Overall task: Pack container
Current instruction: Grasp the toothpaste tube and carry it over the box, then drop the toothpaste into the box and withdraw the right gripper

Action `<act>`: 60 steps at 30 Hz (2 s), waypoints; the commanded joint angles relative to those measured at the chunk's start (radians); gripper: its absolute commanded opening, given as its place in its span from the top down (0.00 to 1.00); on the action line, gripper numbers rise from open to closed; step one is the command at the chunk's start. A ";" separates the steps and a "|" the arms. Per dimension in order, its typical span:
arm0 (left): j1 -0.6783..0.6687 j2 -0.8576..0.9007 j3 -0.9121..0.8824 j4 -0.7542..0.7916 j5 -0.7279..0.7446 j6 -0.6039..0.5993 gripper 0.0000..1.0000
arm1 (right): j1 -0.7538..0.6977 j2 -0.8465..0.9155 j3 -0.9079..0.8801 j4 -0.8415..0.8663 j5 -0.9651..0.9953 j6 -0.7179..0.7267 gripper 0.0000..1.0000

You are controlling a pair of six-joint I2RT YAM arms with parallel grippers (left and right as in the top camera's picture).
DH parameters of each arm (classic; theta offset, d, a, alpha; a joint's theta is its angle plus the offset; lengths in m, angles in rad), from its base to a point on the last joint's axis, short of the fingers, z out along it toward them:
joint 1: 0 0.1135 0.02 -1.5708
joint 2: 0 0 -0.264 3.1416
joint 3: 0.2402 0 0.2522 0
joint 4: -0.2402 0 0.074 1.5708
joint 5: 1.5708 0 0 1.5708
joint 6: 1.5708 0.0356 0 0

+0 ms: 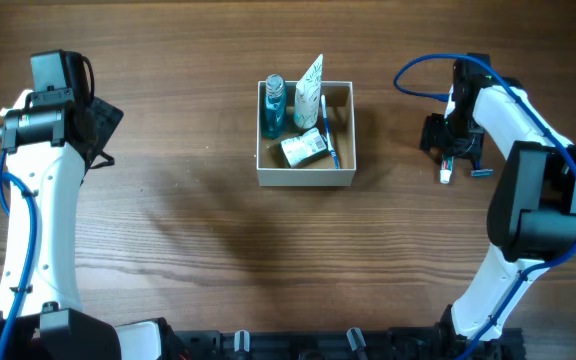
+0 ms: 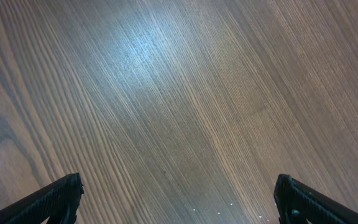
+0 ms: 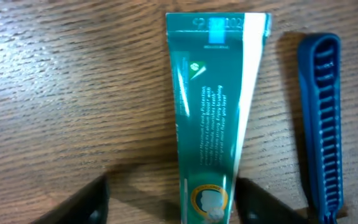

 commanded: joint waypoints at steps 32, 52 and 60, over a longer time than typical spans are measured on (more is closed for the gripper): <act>0.005 -0.016 0.012 0.000 -0.016 0.005 0.00 | 0.115 0.017 0.546 -0.346 -0.784 0.316 0.90; 0.005 -0.016 0.012 0.000 -0.016 0.005 0.00 | 0.369 0.018 0.544 -0.315 -0.308 0.546 0.17; 0.005 -0.016 0.012 0.000 -0.016 0.005 0.00 | 0.294 0.013 0.546 -0.323 -0.240 0.541 0.00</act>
